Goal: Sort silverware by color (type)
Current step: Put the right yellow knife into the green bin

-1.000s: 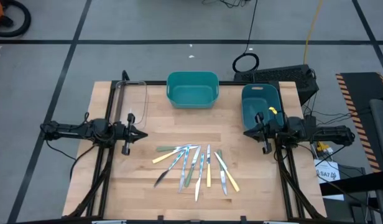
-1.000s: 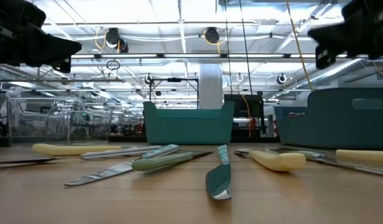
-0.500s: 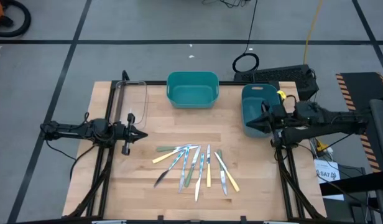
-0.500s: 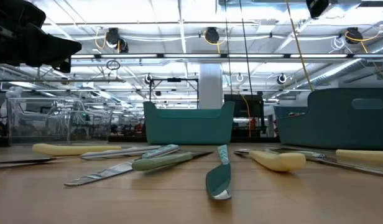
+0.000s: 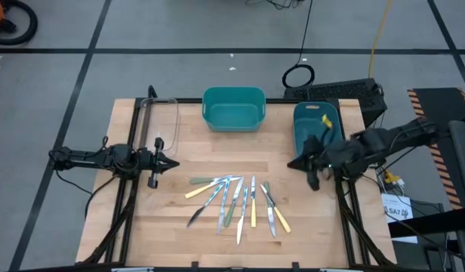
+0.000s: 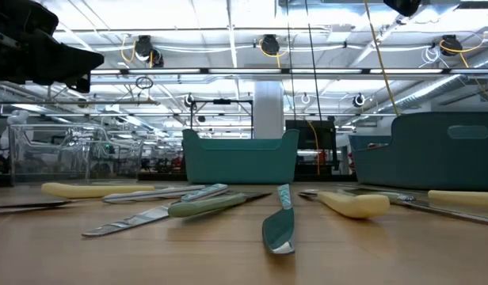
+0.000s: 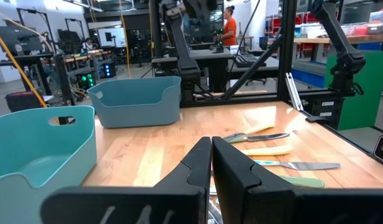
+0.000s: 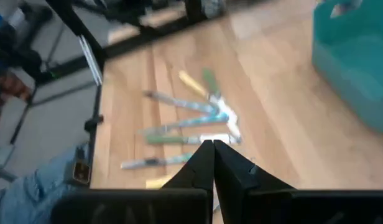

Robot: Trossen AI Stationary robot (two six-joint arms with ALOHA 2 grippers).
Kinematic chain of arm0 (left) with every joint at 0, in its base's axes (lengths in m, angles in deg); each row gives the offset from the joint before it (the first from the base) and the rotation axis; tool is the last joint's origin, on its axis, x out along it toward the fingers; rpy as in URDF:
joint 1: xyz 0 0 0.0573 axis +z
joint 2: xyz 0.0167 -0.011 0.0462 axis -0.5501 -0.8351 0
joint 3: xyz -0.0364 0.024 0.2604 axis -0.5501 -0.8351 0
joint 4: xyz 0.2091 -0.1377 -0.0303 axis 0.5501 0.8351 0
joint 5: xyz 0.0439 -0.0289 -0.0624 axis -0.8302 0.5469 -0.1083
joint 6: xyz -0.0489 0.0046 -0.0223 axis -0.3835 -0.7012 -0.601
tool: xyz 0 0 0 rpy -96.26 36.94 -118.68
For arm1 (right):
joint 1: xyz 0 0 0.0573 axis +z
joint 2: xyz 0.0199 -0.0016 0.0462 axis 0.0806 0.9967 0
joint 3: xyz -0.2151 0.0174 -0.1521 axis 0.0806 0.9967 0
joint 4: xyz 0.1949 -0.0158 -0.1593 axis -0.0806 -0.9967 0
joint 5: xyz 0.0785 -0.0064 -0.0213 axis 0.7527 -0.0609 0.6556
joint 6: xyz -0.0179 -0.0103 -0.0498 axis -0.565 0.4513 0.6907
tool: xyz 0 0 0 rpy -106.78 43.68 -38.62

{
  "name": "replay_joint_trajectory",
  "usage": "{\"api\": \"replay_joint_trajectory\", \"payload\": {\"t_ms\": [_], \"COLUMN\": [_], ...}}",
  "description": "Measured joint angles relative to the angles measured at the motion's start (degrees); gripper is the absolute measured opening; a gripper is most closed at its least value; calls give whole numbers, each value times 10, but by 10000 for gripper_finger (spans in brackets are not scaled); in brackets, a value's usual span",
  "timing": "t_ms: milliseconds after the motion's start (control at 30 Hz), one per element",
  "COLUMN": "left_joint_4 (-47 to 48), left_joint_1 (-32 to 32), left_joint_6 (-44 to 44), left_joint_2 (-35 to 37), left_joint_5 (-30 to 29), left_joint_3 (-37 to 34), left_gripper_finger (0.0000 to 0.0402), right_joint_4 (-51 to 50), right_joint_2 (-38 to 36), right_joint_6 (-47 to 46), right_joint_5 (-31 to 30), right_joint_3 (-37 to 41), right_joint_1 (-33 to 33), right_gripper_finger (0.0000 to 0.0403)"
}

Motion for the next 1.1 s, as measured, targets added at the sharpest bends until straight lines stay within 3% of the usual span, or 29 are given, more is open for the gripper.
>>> {"api": "replay_joint_trajectory", "payload": {"t_ms": [300,833,967,1100], "left_joint_4": [0,-3,-3,-1], "left_joint_1": [0,0,0,0], "left_joint_6": [0,18,18,17], "left_joint_2": [0,0,0,0], "left_joint_5": [0,-17,-19,-19], "left_joint_3": [0,0,0,0], "left_gripper_finger": [24,24,24,24], "right_joint_4": [-35,-39,-32,-27], "right_joint_2": [107,302,334,361], "right_joint_6": [-145,-278,-309,-329], "right_joint_5": [-73,-55,-40,-18], "right_joint_3": [0,0,0,0], "right_joint_1": [89,170,172,172], "right_gripper_finger": [1,4,25,72]}}
